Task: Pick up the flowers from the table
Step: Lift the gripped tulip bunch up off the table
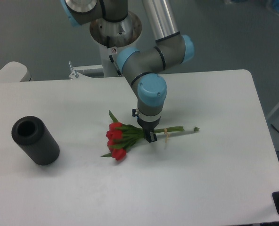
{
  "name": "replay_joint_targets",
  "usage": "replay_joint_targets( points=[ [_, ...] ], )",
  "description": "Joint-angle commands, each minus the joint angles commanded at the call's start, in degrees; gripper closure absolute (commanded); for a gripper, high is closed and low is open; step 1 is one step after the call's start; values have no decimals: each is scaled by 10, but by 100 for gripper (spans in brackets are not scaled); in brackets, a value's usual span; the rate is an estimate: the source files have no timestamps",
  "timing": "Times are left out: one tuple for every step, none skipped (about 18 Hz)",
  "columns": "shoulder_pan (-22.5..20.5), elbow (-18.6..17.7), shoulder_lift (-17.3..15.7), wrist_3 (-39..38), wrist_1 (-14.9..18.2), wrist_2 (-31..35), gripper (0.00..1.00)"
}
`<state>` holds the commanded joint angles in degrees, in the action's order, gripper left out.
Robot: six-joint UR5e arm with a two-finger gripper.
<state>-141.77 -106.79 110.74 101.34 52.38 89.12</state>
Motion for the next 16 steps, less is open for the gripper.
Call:
replay_joint_targets(
  points=[
    [-3, 2, 0, 0, 3, 0, 83],
    [-6, 5, -1, 0, 6, -1, 83],
    [-8, 11, -1, -1, 11, -1, 84],
    [-9, 19, 0, -7, 18, -1, 84],
    [-9, 30, 2, -25, 28, -1, 85],
    [-8, 41, 3, -49, 39, -1, 86],
    [-7, 54, 7, -74, 48, -1, 87],
    [-5, 68, 16, -98, 56, -1, 87],
    [-4, 79, 21, -118, 60, -1, 87],
    [-2, 90, 28, -130, 62, -2, 87],
    [-1, 97, 32, -138, 62, -2, 87],
    [-1, 103, 37, -143, 61, -2, 87],
    [0, 108, 40, -147, 61, -2, 87],
    [0, 114, 43, -151, 61, -2, 87],
    [0, 120, 49, -155, 61, -2, 87],
    [1, 128, 55, -161, 61, -2, 87]
  ],
)
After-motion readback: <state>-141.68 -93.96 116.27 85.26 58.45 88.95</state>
